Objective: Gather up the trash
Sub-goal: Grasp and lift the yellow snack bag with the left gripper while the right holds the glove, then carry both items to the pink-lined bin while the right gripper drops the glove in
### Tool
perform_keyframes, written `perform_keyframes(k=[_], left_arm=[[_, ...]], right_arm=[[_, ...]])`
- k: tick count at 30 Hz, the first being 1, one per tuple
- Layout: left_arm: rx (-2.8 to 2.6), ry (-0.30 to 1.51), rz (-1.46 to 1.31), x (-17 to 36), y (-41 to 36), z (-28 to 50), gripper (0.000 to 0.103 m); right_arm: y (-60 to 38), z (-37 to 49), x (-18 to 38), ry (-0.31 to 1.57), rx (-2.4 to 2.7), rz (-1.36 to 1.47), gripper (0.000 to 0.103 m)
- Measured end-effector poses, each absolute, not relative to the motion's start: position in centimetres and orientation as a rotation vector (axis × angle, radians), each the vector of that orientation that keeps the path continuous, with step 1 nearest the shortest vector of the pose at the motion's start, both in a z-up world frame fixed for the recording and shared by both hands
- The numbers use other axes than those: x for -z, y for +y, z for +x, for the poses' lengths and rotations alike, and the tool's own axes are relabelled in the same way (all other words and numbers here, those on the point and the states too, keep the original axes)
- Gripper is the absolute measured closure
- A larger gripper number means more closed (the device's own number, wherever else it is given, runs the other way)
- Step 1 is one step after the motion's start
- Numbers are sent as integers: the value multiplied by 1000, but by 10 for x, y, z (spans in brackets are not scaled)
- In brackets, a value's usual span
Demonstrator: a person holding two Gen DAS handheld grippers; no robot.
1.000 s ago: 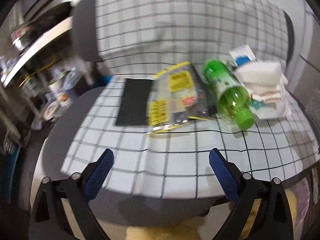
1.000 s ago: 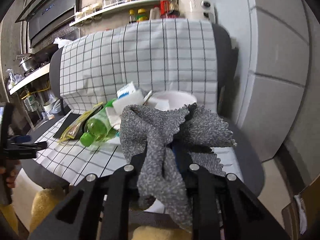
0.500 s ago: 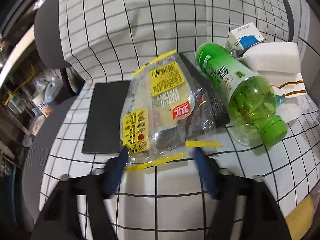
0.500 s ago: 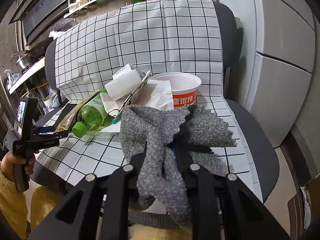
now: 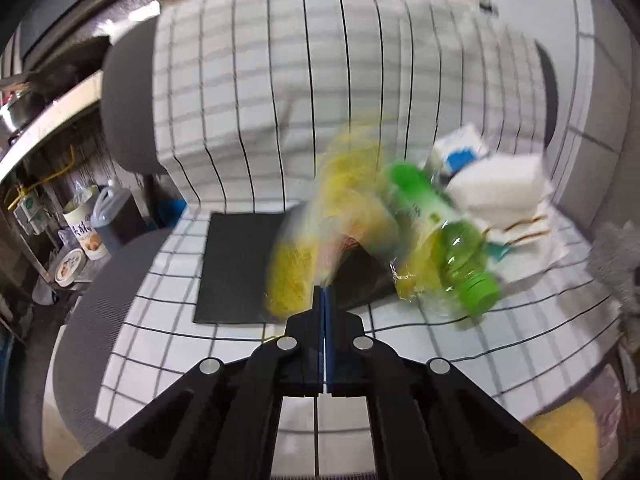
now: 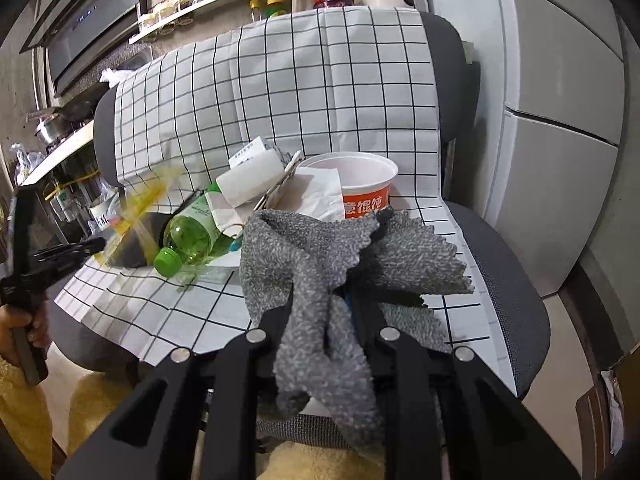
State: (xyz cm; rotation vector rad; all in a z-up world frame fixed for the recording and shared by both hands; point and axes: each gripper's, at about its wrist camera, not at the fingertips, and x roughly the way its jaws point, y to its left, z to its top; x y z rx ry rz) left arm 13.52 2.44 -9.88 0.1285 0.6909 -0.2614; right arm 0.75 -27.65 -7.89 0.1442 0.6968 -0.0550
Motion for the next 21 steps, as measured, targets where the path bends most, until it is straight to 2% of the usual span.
perform_keyframes(k=[10, 21], left_arm=[[372, 606, 20, 55, 34, 76, 103], [861, 555, 60, 49, -88, -17, 103]], right_arm=[[-280, -16, 62, 657, 51, 186, 83], [-332, -100, 45, 613, 265, 194, 83]])
